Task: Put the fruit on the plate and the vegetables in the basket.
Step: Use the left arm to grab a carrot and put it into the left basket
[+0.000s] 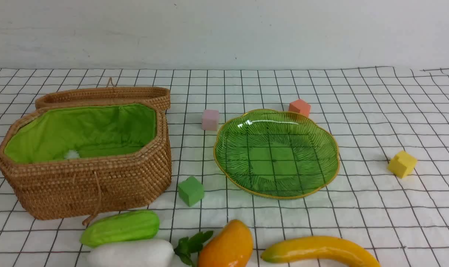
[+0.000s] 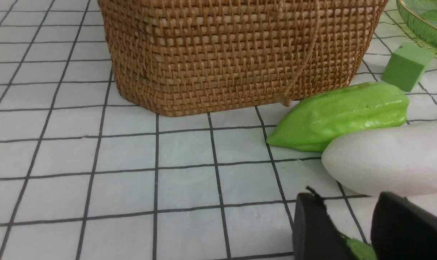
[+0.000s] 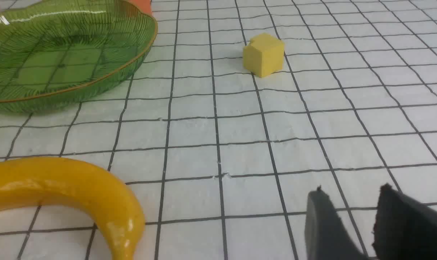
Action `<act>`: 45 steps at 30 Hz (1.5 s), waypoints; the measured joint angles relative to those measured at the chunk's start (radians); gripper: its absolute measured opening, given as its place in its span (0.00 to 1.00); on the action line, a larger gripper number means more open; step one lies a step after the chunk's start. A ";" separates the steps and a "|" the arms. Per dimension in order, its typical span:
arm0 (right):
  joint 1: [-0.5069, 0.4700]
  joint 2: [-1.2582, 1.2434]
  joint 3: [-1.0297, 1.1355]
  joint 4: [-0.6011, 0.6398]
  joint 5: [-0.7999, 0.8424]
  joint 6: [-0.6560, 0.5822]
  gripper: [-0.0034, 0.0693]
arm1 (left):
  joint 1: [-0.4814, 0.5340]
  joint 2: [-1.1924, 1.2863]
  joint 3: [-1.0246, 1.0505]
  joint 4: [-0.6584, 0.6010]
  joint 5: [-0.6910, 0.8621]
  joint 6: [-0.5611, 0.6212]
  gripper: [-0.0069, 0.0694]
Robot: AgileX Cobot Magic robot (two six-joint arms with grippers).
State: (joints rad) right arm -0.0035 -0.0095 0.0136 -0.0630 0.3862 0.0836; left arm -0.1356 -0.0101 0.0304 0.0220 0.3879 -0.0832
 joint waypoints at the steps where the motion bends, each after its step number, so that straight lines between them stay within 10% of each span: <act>1: 0.000 0.000 0.000 0.000 0.000 0.000 0.38 | 0.000 0.000 0.000 0.000 0.000 0.000 0.40; 14: 0.000 0.000 0.000 0.000 0.000 0.000 0.38 | 0.000 0.000 0.000 0.057 -0.064 0.023 0.40; 28: 0.000 0.000 0.000 0.000 0.000 0.000 0.38 | 0.000 0.000 -0.022 -0.013 -0.847 -0.288 0.40; 33: 0.000 0.000 0.000 0.000 0.000 0.000 0.38 | 0.000 0.031 -0.285 -0.040 -0.701 -0.355 0.40; 39: 0.000 0.000 0.000 0.000 0.000 0.000 0.38 | 0.000 0.302 -0.741 -0.095 -0.040 -0.387 0.40; 45: 0.000 0.000 0.000 0.000 0.000 0.000 0.38 | 0.000 0.534 -0.803 -0.036 0.275 -0.430 0.40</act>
State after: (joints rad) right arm -0.0035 -0.0095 0.0136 -0.0630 0.3862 0.0836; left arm -0.1356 0.5236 -0.7731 -0.0137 0.6626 -0.5130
